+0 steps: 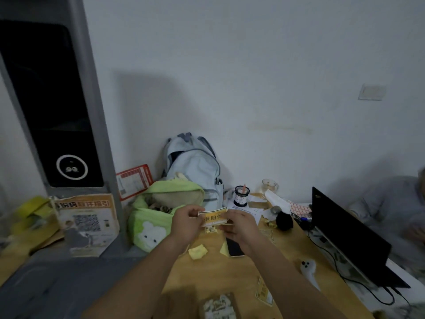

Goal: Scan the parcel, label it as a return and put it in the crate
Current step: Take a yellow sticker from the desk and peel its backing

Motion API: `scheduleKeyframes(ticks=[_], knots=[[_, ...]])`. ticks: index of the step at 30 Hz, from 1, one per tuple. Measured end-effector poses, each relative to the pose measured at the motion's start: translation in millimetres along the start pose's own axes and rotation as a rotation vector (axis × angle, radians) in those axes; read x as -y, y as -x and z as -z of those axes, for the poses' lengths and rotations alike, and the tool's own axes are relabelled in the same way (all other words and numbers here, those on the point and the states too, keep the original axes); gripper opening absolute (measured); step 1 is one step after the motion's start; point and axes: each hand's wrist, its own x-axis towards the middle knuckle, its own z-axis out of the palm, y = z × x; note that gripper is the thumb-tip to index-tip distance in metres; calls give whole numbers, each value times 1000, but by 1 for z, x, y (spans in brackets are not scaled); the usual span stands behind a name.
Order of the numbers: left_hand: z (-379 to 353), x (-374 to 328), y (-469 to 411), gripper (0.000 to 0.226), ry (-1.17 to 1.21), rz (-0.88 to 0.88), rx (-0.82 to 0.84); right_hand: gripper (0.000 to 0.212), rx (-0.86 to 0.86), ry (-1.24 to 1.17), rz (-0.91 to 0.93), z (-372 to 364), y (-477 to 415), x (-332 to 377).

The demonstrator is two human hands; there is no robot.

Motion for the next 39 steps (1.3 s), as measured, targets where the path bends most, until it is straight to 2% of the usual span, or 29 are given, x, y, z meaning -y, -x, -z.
scheduleKeyframes(ticks=[3,6,9,12,14,18,20,23,26,28,30,35,39], knots=[[19,-5,17,13,31,9,-39,9,19,-36,8,-12,20,-1],[36,-15,33,23,40,-43,-92,17,91,-52,13,-18,36,-5],[51,-24,44,30,64,-57,-156,15,184,-82,-4,-21,50,-7],[60,-25,49,22,88,-35,-168,16,200,-94,-8,-29,57,-9],[62,-23,50,19,-37,-100,-193,13,139,-77,19,-36,58,-10],[56,-37,60,33,-486,-436,-175,5,60,-66,100,-46,58,-5],[48,-48,65,48,-625,-480,-150,3,62,-117,137,-48,57,0],[36,-56,69,67,-747,-558,-211,7,4,-160,179,-47,55,6],[31,-59,69,52,-811,-724,-240,8,66,-141,217,-44,55,10],[31,-62,63,30,-698,-705,-91,14,145,-119,244,-40,56,14],[32,-65,58,23,-543,-597,53,17,177,-102,261,-34,57,17],[29,-69,53,24,-364,-532,26,16,200,-103,274,-24,56,25],[24,-73,49,21,-182,-389,90,21,102,-133,285,-21,52,27]])
